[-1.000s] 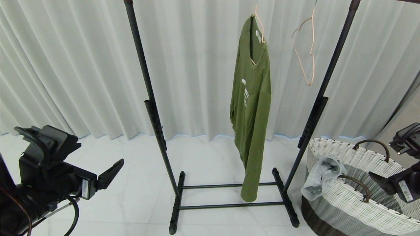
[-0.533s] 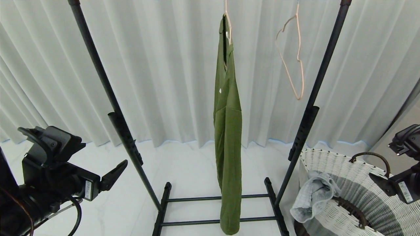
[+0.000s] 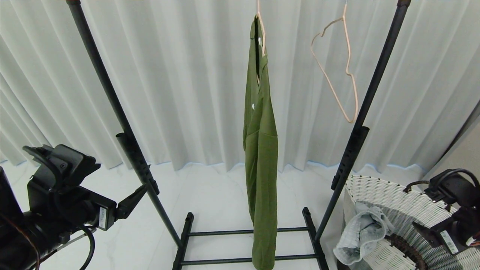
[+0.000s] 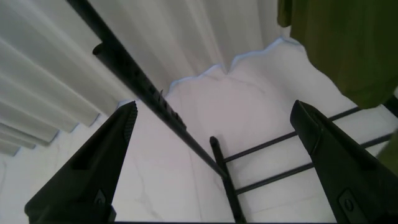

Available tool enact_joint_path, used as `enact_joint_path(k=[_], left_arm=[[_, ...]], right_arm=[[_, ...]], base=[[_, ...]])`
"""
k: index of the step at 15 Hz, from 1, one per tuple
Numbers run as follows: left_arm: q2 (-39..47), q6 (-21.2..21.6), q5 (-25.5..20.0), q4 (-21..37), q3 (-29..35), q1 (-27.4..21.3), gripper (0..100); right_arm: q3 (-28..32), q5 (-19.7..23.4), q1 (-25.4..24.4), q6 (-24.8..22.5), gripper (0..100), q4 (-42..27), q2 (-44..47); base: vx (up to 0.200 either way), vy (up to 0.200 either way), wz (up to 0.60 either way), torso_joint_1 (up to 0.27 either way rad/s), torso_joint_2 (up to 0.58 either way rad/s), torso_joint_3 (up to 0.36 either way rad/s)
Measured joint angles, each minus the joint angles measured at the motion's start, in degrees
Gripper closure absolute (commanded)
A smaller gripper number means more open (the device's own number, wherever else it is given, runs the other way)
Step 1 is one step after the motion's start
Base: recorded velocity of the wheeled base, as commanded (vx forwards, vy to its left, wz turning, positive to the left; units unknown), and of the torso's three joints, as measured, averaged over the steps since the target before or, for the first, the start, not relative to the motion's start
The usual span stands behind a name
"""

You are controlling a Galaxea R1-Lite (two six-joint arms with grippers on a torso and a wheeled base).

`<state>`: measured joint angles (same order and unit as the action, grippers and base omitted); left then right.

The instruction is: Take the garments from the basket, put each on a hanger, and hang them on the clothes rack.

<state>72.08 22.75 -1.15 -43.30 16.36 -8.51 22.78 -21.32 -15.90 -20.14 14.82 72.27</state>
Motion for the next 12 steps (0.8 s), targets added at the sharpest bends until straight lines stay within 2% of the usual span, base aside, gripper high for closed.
enact_joint_path(k=[6, 10, 12], left_arm=[[-0.45, 0.1, 0.09, 0.02, -0.07, -2.21, 0], [-1.58, 0.1, 1.5, 0.0, -0.73, -2.93, 0], [-1.89, 0.11, 1.77, -0.02, -0.93, -3.04, 0]], right_arm=[[-3.72, 0.11, 0.0, 0.35, 0, 16.79, 16.76], [-3.77, -0.24, 0.28, 4.13, 0, 25.14, 27.67], [-3.66, -0.44, 1.21, 4.57, 0, 30.12, 32.85]], base=[[0.0, 0.0, 0.0, 0.0, 0.0, 0.0], [0.0, 0.0, 0.0, 0.0, 0.0, 0.0], [0.0, 0.0, 0.0, 0.0, 0.0, 0.0]])
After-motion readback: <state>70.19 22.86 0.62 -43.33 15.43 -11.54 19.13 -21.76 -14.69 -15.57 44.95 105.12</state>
